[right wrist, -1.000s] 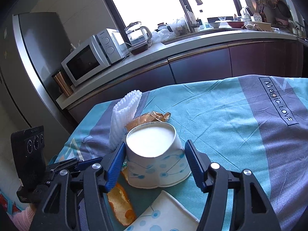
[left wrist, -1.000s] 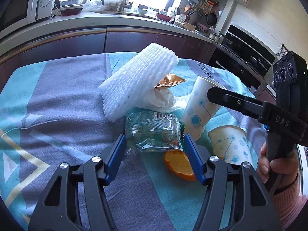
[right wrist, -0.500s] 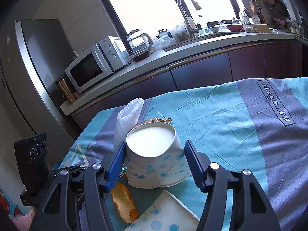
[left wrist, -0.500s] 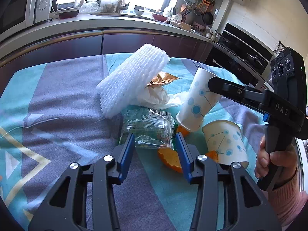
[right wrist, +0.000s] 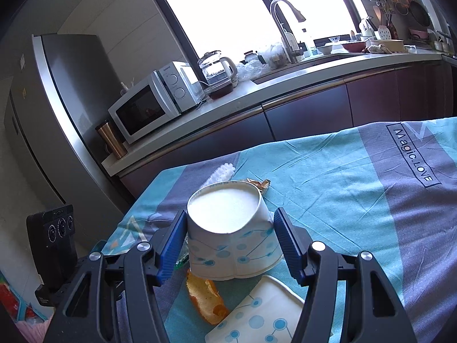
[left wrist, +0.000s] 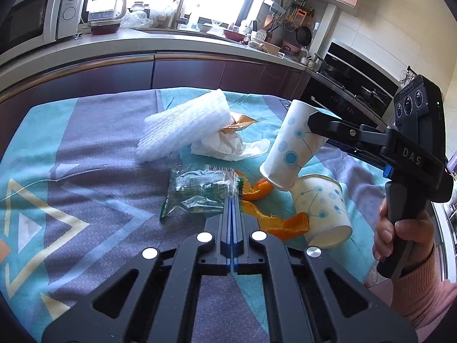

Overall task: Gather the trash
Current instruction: 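Return both tools to the table and grasp the paper cup with the right tool, then grasp the green-edged plastic bag with the left tool while the right tool holds the cup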

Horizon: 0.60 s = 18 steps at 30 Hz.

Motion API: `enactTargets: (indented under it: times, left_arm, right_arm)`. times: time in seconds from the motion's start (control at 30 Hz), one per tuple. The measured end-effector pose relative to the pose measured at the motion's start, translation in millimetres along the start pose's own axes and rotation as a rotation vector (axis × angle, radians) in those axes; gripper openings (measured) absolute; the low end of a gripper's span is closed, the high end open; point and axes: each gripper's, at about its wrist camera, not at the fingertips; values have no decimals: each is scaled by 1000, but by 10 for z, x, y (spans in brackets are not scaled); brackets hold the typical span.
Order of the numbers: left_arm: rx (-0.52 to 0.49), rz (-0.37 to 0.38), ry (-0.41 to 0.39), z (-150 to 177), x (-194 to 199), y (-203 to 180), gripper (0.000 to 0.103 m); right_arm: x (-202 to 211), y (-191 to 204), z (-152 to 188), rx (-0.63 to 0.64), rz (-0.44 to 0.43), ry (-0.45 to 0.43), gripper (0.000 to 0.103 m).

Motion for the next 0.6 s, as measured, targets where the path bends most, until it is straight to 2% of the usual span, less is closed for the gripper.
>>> enactTargets:
  times: [0.17,0.23,0.43,0.5,0.6]
  left_arm:
    - [23,4,-11,53,122,87,3]
    - [21,-18,-13,59,127,96,27]
    - [-55,-61,11,36,-33,-8,57]
    - [-70,-91,16,17,-102,-45,59]
    - [-79,-120,26,-22,-194,-53,57]
  right_arm:
    - [21,11,13,-7,-15,-4,60]
    - [20,6,7,-9,-18,-4,60]
    - [-14,-28,14,-18,-24,-1,60]
    - [-26,-34,18,-19,-26,1,60]
    - [-51,-41,29,-19,-31,6,60]
Point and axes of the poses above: each gripper's, at about its wrist camera, not at the fingertips, and x roughly against the way its jaws point, y to its left, z to its underside, and after that the axes turned 1 degree about z, right-handed
